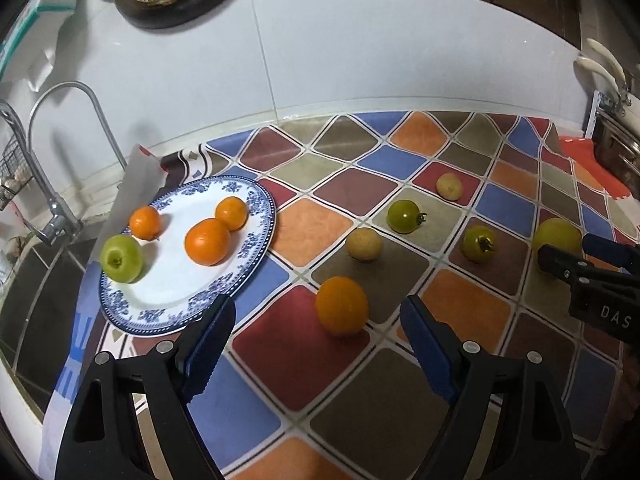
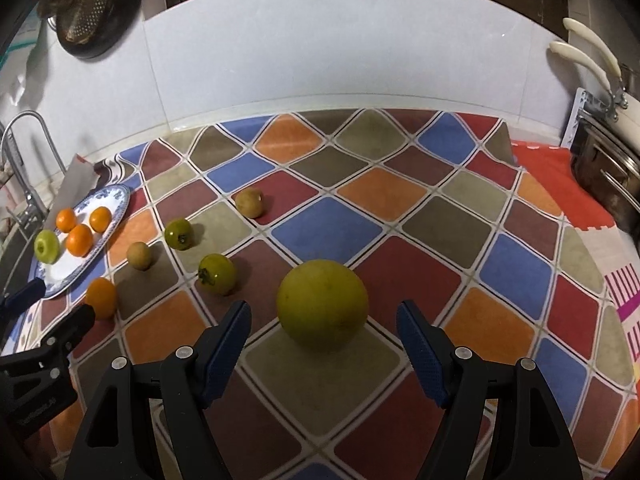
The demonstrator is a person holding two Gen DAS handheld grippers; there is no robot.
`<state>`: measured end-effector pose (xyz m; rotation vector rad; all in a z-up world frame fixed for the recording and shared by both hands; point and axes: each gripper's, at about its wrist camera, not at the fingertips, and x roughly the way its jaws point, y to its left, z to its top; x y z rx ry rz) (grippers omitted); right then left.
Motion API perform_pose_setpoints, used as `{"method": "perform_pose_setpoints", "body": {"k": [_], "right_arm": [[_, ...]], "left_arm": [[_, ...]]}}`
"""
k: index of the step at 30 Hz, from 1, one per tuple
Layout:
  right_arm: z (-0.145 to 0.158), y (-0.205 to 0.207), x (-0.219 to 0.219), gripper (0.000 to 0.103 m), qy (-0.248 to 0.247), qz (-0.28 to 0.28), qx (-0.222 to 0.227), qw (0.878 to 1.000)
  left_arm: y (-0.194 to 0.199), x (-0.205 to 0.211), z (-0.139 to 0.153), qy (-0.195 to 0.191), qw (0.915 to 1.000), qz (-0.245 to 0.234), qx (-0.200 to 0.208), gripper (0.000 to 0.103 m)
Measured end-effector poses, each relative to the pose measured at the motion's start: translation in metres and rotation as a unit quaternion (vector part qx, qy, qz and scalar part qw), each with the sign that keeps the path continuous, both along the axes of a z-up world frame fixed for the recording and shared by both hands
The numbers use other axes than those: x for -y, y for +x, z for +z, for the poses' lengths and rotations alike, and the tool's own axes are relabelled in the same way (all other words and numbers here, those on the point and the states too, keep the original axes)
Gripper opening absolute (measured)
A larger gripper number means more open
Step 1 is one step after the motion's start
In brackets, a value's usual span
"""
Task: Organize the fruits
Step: 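Grasp the large yellow-green fruit with the right tool while the left tool grasps an orange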
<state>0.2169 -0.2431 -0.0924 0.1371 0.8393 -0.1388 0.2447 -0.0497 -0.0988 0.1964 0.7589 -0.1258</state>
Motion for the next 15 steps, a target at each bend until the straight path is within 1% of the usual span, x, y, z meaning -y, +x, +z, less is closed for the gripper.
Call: {"method": "perform_pose_setpoints", "body": {"k": [6, 9, 11, 12, 14, 15], "right_arm": [[-0.005, 0.010, 0.003, 0.075, -0.006, 0.001, -0.008, 1.000], [-0.008, 0.013, 0.004, 0.074, -0.007, 0.001, -0.013, 1.000], [-0.010, 0.015, 0.004, 0.072, -0.006, 0.001, -0.019, 1.000], [-0.010, 0.015, 0.005, 0.071, -0.006, 0.002, -0.020, 1.000], [-0.011, 0.017, 0.004, 0.067, -0.005, 0.004, -0.022, 1.000], [-0.012, 0.018, 0.004, 0.065, -0.003, 0.005, -0.022, 1.000]], "left_arm": [[0.010, 0.004, -0.007, -0.004, 0.9998, -0.012, -0.013, 0.071], [0.014, 0.006, -0.012, -0.007, 0.9996, -0.016, -0.023, 0.062], [0.017, 0.006, -0.014, -0.010, 0.9994, -0.018, -0.028, 0.055], [0.017, 0.006, -0.015, -0.011, 0.9993, -0.020, -0.030, 0.053], [0.019, 0.006, -0.017, -0.012, 0.9992, -0.021, -0.033, 0.046], [0.019, 0.005, -0.018, -0.013, 0.9991, -0.021, -0.035, 0.045]]}}
